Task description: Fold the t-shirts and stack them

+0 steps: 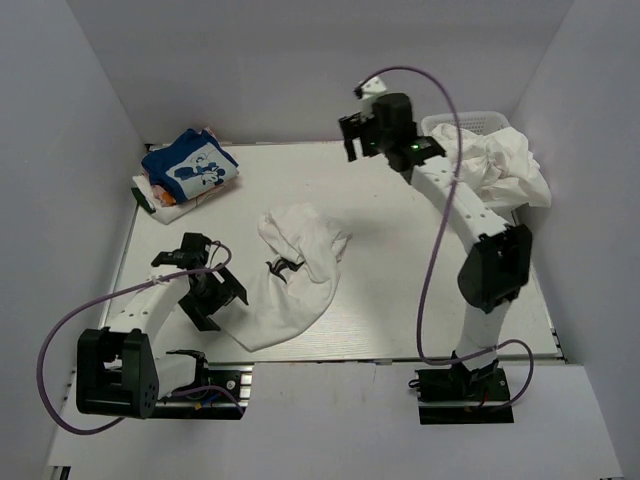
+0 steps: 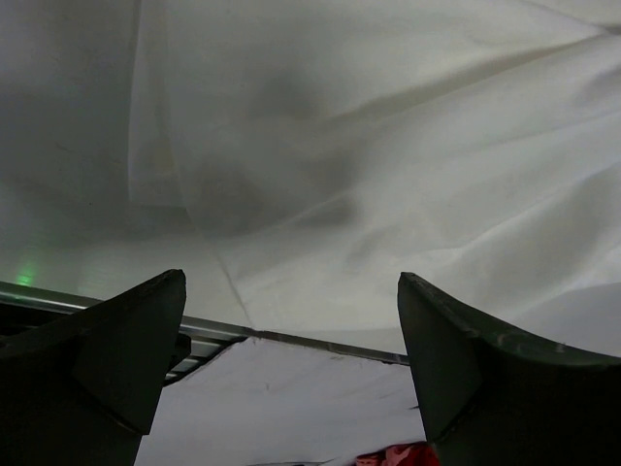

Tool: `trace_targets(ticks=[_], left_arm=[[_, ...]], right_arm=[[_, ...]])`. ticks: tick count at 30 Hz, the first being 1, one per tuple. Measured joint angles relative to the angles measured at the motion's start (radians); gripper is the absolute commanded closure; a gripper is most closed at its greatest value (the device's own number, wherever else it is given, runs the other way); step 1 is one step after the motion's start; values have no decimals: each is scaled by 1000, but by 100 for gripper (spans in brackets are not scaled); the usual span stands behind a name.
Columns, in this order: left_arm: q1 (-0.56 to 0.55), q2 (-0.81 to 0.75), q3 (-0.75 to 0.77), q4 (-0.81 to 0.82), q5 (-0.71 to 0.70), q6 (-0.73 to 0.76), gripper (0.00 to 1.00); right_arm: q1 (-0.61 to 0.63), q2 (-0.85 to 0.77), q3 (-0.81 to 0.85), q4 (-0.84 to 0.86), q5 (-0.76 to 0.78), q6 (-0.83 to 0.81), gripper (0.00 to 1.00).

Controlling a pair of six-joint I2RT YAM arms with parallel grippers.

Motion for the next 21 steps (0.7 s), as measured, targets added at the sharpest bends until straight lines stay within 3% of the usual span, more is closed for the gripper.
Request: trace_targets(ticks=[6,11,14,15,17,20,21], left_arm=[[0,31,-87,87,24,-36,0],[0,84,-93,130,32,-51,7],[0,97,-92,129,31,-59,22],[0,100,-93,130,32,-59,39],[0,109,-98,137,33,-66,51],[1,129,-101,143,47,-68,81],[0,136,-100,148,54,-69,100]], right_arm=[[186,332,246,-98,-23,-48,10],[333,494,289,-128,-23,-48,10],[380,537,289,-133,-18,-35,10],[385,547,289,-132,-12,-29,12],[384,565,290,-131,3,-13,17],[363,596,292,-125,8,13,35],[356,606,292,-124,8,24,42]])
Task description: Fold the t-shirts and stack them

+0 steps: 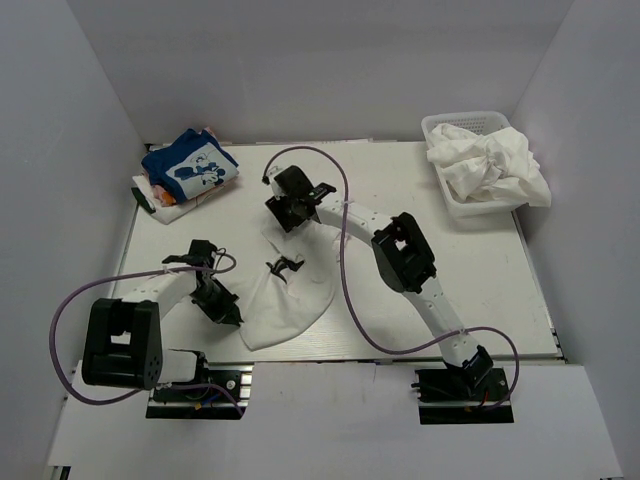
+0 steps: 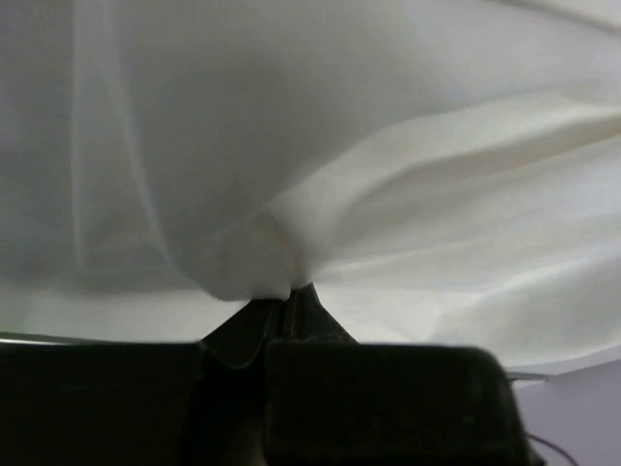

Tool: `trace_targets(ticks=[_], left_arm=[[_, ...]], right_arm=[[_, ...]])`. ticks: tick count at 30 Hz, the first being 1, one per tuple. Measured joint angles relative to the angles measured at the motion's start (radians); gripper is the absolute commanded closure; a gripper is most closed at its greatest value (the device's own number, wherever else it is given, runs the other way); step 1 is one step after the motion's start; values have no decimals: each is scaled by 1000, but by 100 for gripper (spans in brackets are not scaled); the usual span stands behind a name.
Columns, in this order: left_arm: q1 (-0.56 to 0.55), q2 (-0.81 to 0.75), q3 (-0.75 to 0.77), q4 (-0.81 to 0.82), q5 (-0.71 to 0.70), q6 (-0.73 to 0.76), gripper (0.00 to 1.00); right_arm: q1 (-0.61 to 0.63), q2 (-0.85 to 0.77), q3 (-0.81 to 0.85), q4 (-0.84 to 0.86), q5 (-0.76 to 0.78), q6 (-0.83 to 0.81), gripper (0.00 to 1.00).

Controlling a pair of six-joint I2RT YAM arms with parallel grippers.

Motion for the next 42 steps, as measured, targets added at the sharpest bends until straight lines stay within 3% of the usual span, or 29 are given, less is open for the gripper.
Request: trace_targets(ticks=[1,3,4,8,12,22,27,33,42], left_arm=[[0,9,3,5,8,3,100],[0,25,15,15,14,8,100],[-1,32,25,17,10,10,100],[-4,35,79,42,-53,29,100],[-4,-52,174,48,-92,56,100],[-4,-288,618,27,-214,109,100],[0,-327,833,-19,-324,127,100],[1,-371,1052,-24,-370,150,100],[-3,-465,1121,-11,-259,137,100]], right_arm=[[-5,9,0,0,0,12,58],[-17,19,0,2,0,26,79],[-21,19,0,5,3,38,100],[-29,-16,-41,72,32,85,100],[-37,-180,-180,95,97,90,100],[-128,-931,-492,275,403,37,100],[-179,-1174,-576,312,553,2,100],[-177,-1316,-526,262,614,-56,100],[-165,-1423,-337,158,641,-48,100]])
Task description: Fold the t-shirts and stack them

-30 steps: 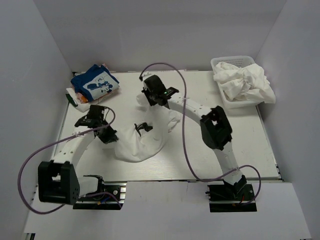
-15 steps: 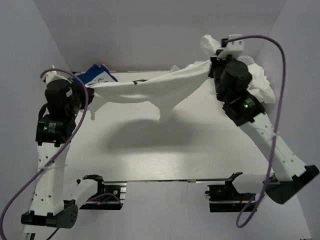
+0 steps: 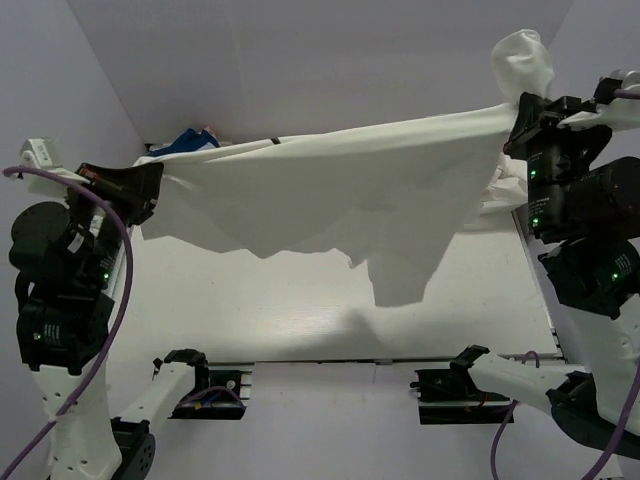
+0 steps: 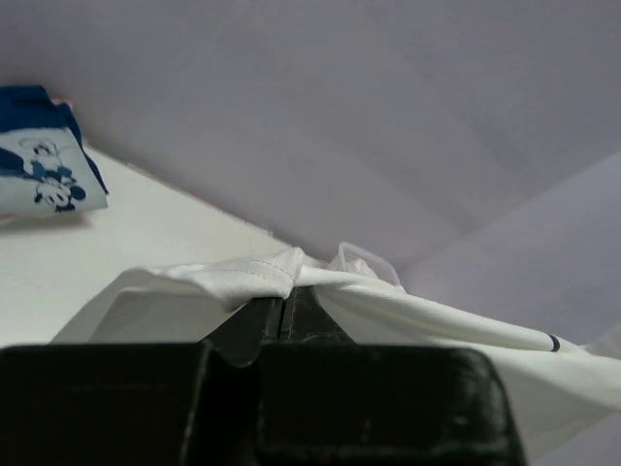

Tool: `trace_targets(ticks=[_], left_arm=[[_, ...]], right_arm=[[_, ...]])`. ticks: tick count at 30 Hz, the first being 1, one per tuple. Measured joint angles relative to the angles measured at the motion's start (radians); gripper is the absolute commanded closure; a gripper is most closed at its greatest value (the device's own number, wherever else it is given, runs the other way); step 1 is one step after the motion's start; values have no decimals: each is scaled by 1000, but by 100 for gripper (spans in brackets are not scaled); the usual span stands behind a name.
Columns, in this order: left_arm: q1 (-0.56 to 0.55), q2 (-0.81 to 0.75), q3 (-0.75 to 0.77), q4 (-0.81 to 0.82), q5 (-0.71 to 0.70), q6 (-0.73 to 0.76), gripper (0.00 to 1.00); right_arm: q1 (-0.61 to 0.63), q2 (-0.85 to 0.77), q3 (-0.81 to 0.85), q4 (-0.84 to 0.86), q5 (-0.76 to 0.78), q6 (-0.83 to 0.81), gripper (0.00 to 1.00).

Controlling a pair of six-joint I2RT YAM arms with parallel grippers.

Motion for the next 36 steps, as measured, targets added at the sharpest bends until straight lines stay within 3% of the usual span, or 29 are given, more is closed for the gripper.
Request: trace_targets(ticks=[6,10,11,12,13,14,18,21,25,28,32,36], left_arm=[[-2,90,-153,-41,20,-44,100],[2,207,-375,-62,-12,-64,100],[3,246,-428,-72,-24,-68,86],[5,298,-475,-89,-35,-72,73],[7,349,-503,-107,-45,-72,51],[10,415,-526,-125,-60,-84,1],[21,559,-534,-182,-100,-100,0],[27,545,-528,-191,-109,-96,0],[23,452,-526,-178,-77,-59,0],[11,399,-543,-149,29,-2,0],[-22,336,-678,-74,238,64,0],[-116,299,-826,-60,369,78,0]], right_arm=[[-27,141,1,-39,88,30,100],[-103,332,-73,-73,11,108,100],[-126,410,-90,-87,-45,127,100],[-140,484,-95,-97,-95,140,89],[-154,570,-90,-110,-154,155,69],[-164,668,-77,-130,-208,164,10],[-181,978,2,-267,-373,197,10],[-180,1010,-19,-334,-470,222,10],[-176,811,-174,-314,-553,282,10],[-176,616,-307,-285,-589,352,10],[-178,402,-541,-217,-648,460,10],[-178,324,-771,-193,-726,536,10]])
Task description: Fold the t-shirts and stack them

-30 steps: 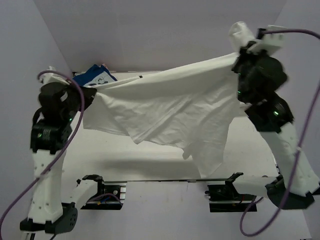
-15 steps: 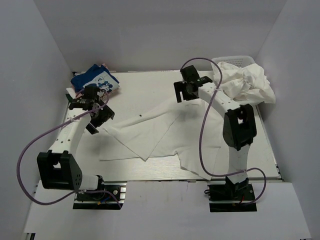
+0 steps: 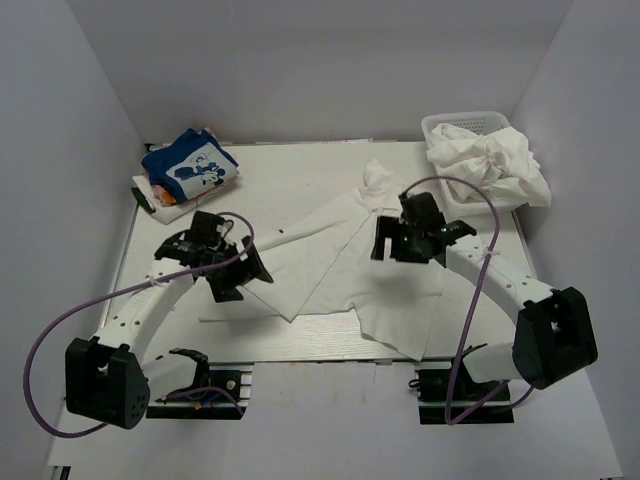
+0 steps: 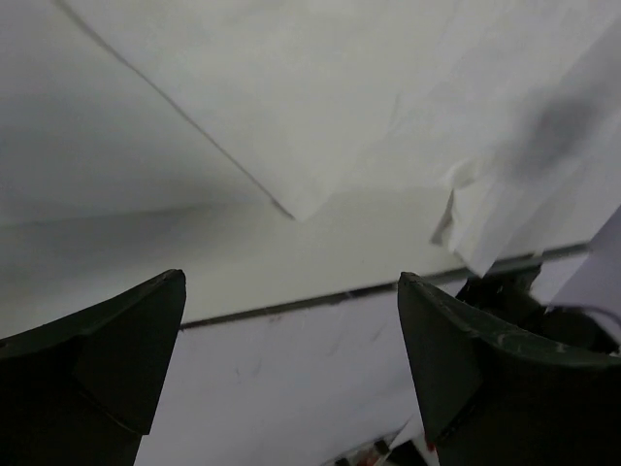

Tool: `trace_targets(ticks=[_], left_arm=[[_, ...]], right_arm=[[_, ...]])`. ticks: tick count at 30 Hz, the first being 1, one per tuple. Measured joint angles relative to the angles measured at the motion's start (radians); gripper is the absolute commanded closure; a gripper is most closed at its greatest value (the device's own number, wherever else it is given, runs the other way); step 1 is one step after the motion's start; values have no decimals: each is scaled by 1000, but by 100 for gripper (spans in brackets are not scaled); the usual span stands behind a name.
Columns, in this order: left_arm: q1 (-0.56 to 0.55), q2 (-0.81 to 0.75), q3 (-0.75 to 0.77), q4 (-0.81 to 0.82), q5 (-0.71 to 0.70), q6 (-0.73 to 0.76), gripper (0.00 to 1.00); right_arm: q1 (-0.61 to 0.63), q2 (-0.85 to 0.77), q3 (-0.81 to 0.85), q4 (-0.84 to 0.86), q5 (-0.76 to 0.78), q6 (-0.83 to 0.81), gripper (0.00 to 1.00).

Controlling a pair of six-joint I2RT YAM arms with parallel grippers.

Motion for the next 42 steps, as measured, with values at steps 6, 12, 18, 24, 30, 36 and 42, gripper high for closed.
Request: trace_targets(ticks=[6,12,18,24,30,36,42], left_arm=[[-224,1,-101,43,65,-68,4],[-404,105,-99,52,-1,-130,15],[-476,241,-90,87,-69,-182,23],[-505,333,-55,148,-129,-222,37],[-512,433,-16,161,-189,-248,56],[-514,446,4,156,-225,-255,100],[-514,459,87,124,-252,-251,100]], right_arm=[[0,-4,-201,-23,-62,62,10],[0,-2,-262,-14,-23,106,10],[-2,3,-297,-17,41,138,10],[-2,4,-307,-18,58,147,10],[-2,4,-307,-21,76,145,10],[-2,4,-307,-24,93,136,10],[-2,4,-306,-26,102,117,10]])
